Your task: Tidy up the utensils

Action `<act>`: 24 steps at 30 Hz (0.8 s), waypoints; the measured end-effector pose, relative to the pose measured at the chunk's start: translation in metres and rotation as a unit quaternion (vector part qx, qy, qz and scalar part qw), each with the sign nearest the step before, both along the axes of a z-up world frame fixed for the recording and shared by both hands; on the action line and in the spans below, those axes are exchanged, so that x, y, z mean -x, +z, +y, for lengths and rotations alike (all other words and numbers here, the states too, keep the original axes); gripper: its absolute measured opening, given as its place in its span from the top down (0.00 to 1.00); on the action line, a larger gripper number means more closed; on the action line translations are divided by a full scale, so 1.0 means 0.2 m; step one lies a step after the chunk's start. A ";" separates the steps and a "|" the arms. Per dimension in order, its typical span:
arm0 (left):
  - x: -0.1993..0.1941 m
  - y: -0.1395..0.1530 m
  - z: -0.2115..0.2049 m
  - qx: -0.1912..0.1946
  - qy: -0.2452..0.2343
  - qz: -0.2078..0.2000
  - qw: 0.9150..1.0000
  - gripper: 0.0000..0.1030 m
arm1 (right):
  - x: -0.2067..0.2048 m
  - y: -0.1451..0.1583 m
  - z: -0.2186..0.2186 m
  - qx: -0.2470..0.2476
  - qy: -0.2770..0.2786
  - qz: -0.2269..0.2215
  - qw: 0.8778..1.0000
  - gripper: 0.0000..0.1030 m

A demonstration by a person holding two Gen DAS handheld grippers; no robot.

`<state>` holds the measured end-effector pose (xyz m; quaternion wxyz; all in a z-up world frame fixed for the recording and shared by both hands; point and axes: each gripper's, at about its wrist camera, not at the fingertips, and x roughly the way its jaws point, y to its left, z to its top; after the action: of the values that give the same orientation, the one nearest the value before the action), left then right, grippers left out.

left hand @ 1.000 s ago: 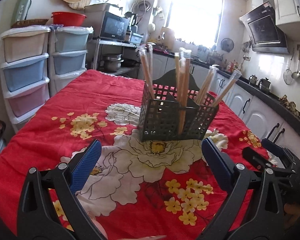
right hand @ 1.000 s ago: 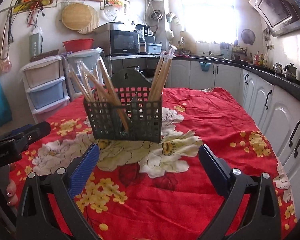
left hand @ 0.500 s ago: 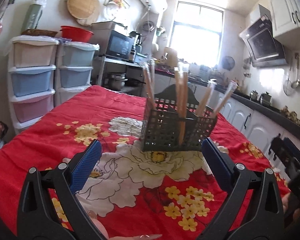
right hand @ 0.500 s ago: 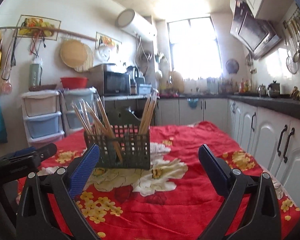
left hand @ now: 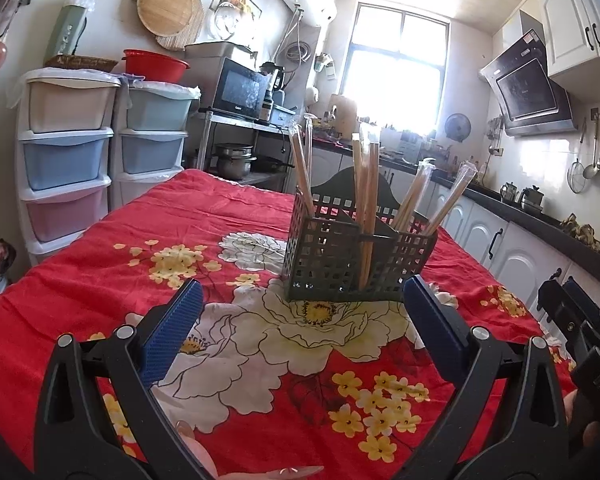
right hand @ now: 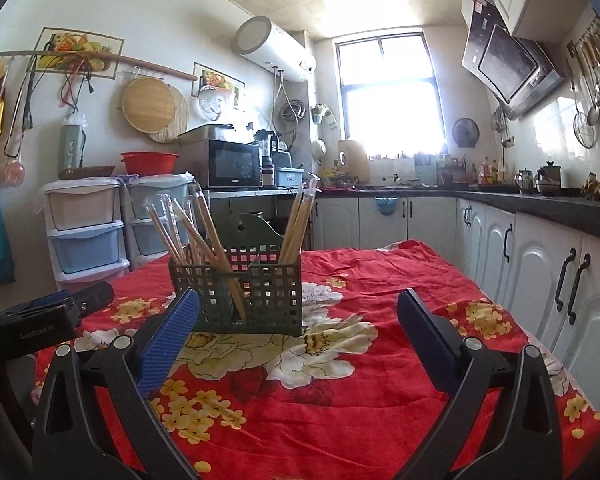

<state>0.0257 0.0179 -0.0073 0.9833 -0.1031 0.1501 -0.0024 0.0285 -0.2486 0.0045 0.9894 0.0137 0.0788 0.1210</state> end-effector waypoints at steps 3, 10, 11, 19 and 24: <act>0.01 0.00 0.00 -0.001 0.001 -0.003 1.000 0.10 | -0.01 0.00 -0.01 -0.003 -0.001 0.002 1.000 0.06; 0.01 0.01 0.00 -0.003 0.001 -0.005 1.000 0.10 | -0.01 -0.01 -0.01 -0.002 0.000 0.002 1.000 0.06; 0.01 0.01 0.00 -0.003 0.001 -0.006 1.000 0.10 | -0.01 -0.01 0.00 -0.002 0.000 0.002 1.000 0.06; 0.02 0.02 0.00 -0.001 0.004 -0.006 1.000 0.10 | -0.01 -0.01 0.00 -0.001 0.003 0.003 1.000 0.06; 0.02 0.02 0.01 -0.002 0.003 -0.008 1.000 0.10 | -0.01 -0.01 0.00 -0.002 0.003 0.004 1.000 0.06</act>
<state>0.0212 0.0191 -0.0037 0.9846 -0.1014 0.1423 0.0004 0.0311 -0.2487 0.0022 0.9888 0.0159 0.0821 0.1237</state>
